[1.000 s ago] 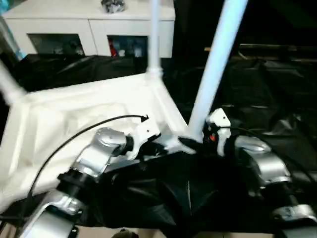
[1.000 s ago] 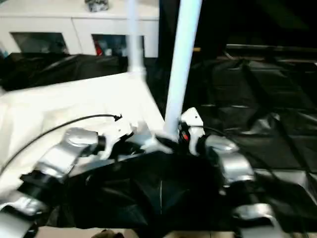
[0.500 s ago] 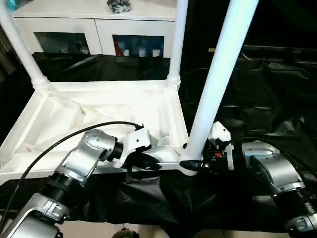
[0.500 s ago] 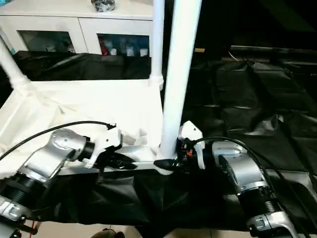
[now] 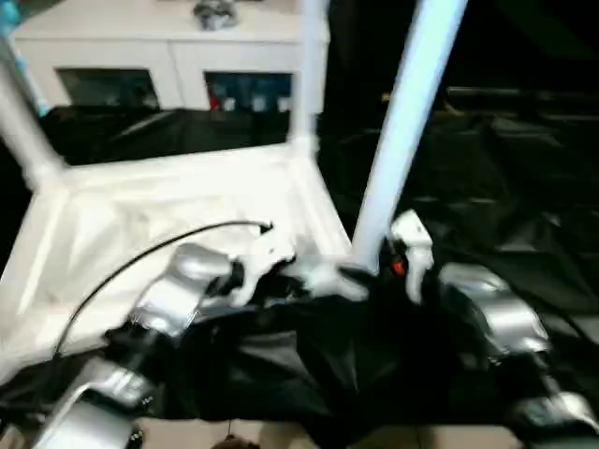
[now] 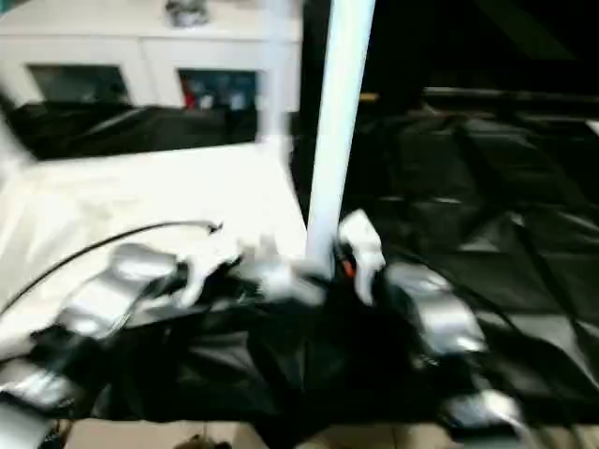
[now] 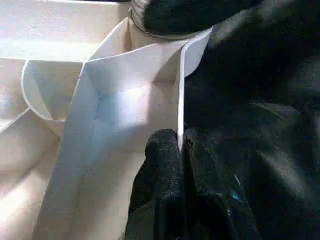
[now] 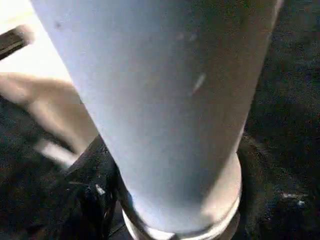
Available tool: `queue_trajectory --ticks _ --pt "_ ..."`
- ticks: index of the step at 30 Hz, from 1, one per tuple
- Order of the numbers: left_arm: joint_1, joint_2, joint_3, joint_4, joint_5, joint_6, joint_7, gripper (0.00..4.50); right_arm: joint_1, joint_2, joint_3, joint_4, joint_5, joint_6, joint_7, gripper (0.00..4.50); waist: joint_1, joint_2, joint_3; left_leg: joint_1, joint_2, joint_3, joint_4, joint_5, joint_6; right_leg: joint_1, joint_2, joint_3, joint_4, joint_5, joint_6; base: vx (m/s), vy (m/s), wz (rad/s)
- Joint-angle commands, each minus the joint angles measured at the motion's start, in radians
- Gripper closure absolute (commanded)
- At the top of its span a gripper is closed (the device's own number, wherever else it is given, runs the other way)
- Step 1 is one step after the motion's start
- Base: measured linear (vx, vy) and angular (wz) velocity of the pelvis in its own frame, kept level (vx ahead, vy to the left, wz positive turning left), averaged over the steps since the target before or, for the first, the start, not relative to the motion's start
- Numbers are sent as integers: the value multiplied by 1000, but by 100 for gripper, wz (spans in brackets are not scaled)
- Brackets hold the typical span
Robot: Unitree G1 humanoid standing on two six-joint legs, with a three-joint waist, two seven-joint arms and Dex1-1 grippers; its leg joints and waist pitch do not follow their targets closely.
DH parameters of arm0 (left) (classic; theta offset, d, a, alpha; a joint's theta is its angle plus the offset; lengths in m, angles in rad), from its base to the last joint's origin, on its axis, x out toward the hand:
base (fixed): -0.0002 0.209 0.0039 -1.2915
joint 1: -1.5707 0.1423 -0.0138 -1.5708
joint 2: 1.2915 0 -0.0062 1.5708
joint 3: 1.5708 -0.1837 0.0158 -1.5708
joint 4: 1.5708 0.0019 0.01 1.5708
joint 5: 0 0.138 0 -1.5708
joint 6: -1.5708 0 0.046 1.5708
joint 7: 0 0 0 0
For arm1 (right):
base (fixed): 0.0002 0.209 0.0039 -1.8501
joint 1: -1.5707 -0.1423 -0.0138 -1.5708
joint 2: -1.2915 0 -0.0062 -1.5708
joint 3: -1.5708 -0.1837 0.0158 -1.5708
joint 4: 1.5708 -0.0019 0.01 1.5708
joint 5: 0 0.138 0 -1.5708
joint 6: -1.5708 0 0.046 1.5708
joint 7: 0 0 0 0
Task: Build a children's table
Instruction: Rotate leg to tighten
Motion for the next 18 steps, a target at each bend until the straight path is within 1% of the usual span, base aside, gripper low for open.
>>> queue_trajectory --ticks 1,2,3,4,5,6,7,8,9,10,11,13,14,15,16,17,18 --pt "-43 -61 22 -12 -15 23 89 450 22 75 54 86 -19 53 -60 175 -1 -7 -50 31 61 -44 -87 -373 -50 16 -66 39 -99 -406 -177 0 0 0" --pt "-45 -66 24 -12 -15 27 97 450 19 83 52 92 -20 53 -72 175 -2 -7 -51 31 60 -44 -87 -373 -49 17 -66 39 -99 -402 -176 0 0 0" --pt "-49 -91 23 -17 -11 44 118 450 10 118 50 120 -31 44 -116 175 -2 -2 -52 32 60 -45 -88 -374 -50 15 -65 38 -98 -389 -178 0 0 0" --pt "-49 -93 23 -18 -10 45 118 450 10 120 52 122 -33 42 -118 175 -4 -3 -51 31 61 -44 -89 -378 -51 14 -63 39 -99 -385 -177 0 0 0" --pt "-49 -96 22 -19 -10 48 119 450 9 123 54 125 -36 40 -120 175 -4 -5 -52 30 60 -44 -90 -380 -52 17 -63 38 -99 -377 -176 0 0 0" --pt "-47 -98 11 -27 -1 50 116 450 11 128 70 126 -47 13 -103 175 -3 -2 -52 31 60 -44 -90 -385 -49 15 -64 39 -99 -371 -174 0 0 0" --pt "-46 -99 6 -30 2 53 115 450 11 132 72 127 -48 2 -95 175 -4 -2 -52 31 60 -44 -90 -388 -48 15 -64 39 -100 -369 -172 0 0 0" --pt "-43 -101 3 -38 0 63 116 450 8 139 69 132 -44 -18 -90 140 -4 -3 -51 30 60 -44 -91 -394 -47 16 -63 39 -100 -371 -170 0 0 0" --pt "-43 -101 3 -38 0 63 116 450 8 139 69 132 -44 -18 -90 140 -5 -3 -51 31 60 -44 -91 -397 -47 16 -63 38 -100 -372 -171 0 0 0" --pt "-40 -91 3 -42 -3 56 107 450 4 130 67 121 -30 -11 -64 119 -6 -3 -50 30 59 -45 -92 -403 -45 16 -62 38 -101 -379 -169 0 0 0" --pt "-38 -85 2 -43 -4 53 104 450 2 123 67 114 -25 -8 -50 103 -4 3 -50 32 60 -46 -92 -408 -45 15 -64 39 -102 -389 -167 0 0 0" --pt "-30 -69 -1 -54 -14 40 71 450 1 100 79 92 -36 -41 -21 100 -5 0 -52 31 60 -45 -92 -411 -46 17 -63 38 -102 -383 -165 0 0 0" --pt "-25 -60 -2 -61 -18 33 53 450 0 86 83 78 -38 -55 2 100 -5 0 -54 29 61 -45 -92 -398 -43 18 -63 39 -100 -358 -169 0 0 0" --pt "-19 -48 -7 -68 -21 13 31 450 3 70 88 59 -33 -58 35 100 -4 0 -56 25 61 -44 -92 -373 -37 22 -61 39 -95 -314 -178 0 0 0" --pt "-12 -37 -9 -76 -23 9 12 450 7 53 94 40 -28 -63 71 100 -2 -1 -58 22 62 -43 -90 -342 -25 27 -60 39 -91 -263 -186 0 0 0" --pt "-8 -30 -11 -81 -26 7 -1 450 9 42 99 27 -25 -67 95 100 -1 -1 -60 22 62 -41 -89 -326 -19 27 -60 39 -88 -235 -192 0 0 0" --pt "0 -14 -16 -90 -31 -4 -32 450 17 17 109 2 -18 -74 143 100 0 -2 -61 21 62 -39 -85 -297 -3 30 -60 39 -84 -187 -206 0 0 0"
